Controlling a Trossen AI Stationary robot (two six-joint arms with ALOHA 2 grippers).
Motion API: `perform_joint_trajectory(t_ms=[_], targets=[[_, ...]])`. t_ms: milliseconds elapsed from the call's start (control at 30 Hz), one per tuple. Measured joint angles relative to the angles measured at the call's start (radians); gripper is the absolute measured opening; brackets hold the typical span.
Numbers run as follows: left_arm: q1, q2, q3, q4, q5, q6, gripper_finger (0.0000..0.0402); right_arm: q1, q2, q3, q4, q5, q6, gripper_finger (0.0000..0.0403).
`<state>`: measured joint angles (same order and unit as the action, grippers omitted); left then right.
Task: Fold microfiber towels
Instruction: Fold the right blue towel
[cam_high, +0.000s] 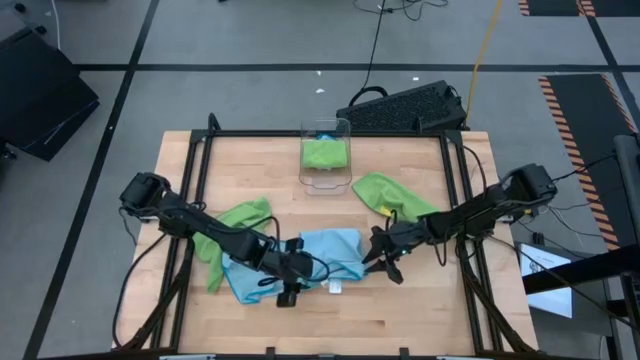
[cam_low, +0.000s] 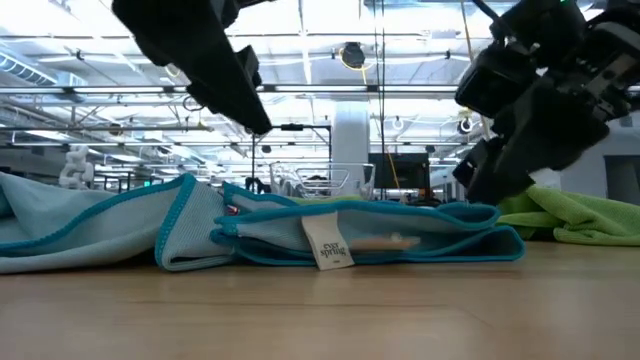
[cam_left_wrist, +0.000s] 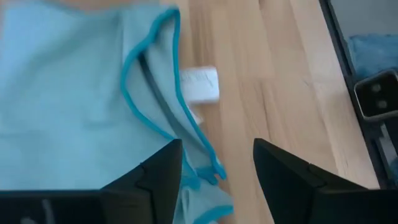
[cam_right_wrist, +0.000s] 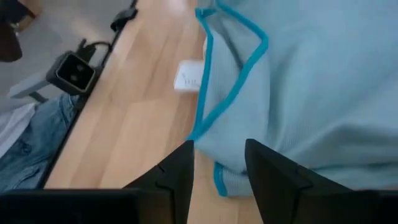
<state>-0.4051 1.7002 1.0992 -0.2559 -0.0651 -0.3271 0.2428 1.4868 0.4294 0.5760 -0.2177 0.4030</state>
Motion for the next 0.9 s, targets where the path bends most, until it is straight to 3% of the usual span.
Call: perform_joint_trajectory(t_ms=[267,467,600,800,900], targets=[[0.0,0.045,0.001,0.096,-0.28,-0.078,0.02,0.099,0.064,0.002,0.326,0.371,0.08,0.0136],[0.003,0.138,0.0,0.129,-0.316,-0.166,0.02,0.171,0.221,0.064,0.335,0.566,0.147,0.0108],[0.007,0.218,0.0,0.179,-0.27,-0.225,0.02,0.178,0.337,0.109,0.337,0.57,0.168,0.0085],[-0.012,0.277,0.002,0.287,-0.103,-0.221,0.02,0.181,0.396,0.111,0.34,0.405,0.2,0.0057],[-0.039,0.262,0.0,0.292,-0.086,-0.174,0.02,0.185,0.383,0.105,0.335,0.373,0.194,0.005]])
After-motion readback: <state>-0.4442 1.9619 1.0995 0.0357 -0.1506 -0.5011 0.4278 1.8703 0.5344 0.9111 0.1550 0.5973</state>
